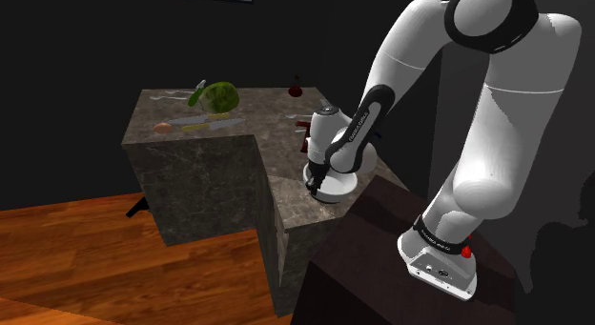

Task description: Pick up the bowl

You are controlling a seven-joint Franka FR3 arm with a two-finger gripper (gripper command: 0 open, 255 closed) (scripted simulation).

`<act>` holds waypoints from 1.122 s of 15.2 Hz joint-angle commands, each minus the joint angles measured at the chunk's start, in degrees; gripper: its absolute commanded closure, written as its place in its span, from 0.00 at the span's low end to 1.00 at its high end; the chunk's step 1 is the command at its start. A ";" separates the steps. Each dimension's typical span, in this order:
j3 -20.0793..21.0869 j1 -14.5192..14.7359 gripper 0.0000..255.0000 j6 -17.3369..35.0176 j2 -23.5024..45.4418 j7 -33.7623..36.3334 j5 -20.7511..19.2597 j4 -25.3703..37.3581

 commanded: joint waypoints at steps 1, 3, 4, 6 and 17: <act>0.40 -0.29 1.00 -0.86 -1.09 -0.43 0.52 -0.31; 1.12 -0.78 1.00 -2.53 -3.19 -1.31 1.56 -0.73; 1.45 -0.98 1.00 -3.38 -4.24 -1.76 2.10 -0.91; 2.00 -1.29 1.00 -5.09 -6.31 -2.66 3.19 -1.24; 3.15 -1.46 1.00 -13.37 -15.35 -6.17 7.48 -1.87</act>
